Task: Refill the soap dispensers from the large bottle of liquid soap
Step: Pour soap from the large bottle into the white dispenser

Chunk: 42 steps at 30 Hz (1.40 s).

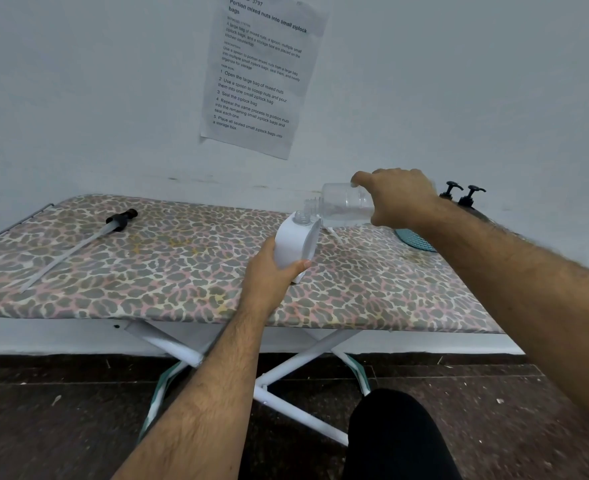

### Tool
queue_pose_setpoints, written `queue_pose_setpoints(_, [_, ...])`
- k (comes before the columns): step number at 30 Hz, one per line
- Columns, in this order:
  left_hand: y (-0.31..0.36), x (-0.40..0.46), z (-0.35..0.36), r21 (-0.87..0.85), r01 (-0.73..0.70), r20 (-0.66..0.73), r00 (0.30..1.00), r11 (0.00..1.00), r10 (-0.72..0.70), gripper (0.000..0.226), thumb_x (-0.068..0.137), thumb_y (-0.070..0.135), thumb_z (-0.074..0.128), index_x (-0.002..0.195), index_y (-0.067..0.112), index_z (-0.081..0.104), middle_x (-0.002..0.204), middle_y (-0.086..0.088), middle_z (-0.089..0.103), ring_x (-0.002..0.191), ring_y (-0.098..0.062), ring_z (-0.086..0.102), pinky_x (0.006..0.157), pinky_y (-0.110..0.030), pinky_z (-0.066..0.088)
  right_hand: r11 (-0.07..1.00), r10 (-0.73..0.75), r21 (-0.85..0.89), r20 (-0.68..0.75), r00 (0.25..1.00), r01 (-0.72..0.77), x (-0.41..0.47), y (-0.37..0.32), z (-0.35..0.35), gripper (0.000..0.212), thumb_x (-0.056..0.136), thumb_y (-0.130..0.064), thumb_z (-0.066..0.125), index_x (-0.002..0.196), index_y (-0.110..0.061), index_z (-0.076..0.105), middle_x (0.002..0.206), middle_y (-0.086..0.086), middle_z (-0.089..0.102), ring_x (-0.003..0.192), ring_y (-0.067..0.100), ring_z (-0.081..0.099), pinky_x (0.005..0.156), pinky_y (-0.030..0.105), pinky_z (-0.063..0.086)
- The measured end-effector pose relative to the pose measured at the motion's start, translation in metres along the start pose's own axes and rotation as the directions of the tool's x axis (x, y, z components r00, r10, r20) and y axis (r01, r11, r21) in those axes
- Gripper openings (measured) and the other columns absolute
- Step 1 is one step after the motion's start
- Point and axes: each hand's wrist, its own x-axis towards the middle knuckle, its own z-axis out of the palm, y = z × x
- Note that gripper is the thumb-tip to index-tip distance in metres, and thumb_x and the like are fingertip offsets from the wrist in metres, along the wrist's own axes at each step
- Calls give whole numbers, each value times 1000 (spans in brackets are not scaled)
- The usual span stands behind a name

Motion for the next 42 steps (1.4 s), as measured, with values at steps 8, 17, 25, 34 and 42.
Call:
queue_pose_setpoints(8, [1,-1,0,-15,-2,3,1000,1000,2,60,80,36,79,132,22,51,115,8,59,93,-4,59,66,-24,54,1000,-9,-10,-3,1000,9,1,1,-1,66,83,-15,68,140,-32,40,112,1,62,94,25,60,74,35,37])
queue_pose_setpoints(17, [1,0,0,-19,-9,5,1000,1000,9,62,80,35,79,133,22,50,116,7,59,92,-1,58,63,-20,52,1000,-9,-14,-5,1000,9,1,-1,-3,66,83,-14,68,141,-31,40,116,2,62,96,25,60,74,35,37])
queue_pose_setpoints(25, [1,0,0,-13,-10,4,1000,1000,10,62,80,36,79,134,22,50,115,8,58,91,-2,58,64,-21,53,1000,-8,-8,-3,1000,8,0,-1,-5,67,84,-13,69,142,-31,40,116,2,62,97,25,60,75,36,37])
queue_pose_setpoints(34, [1,0,0,-16,-9,2,1000,1000,9,63,80,35,79,134,23,50,117,7,59,94,-5,59,64,-21,53,1000,-10,-8,-6,1000,10,2,-1,-5,67,83,-13,69,141,-31,41,116,2,63,96,25,60,75,35,37])
queue_pose_setpoints(42, [0,0,0,6,-13,-2,1000,1000,13,63,79,38,79,133,23,50,118,7,60,100,-12,61,68,-23,54,1000,-9,-8,-1,1000,9,3,0,-5,67,82,-13,69,140,-32,41,117,2,63,97,25,60,74,36,36])
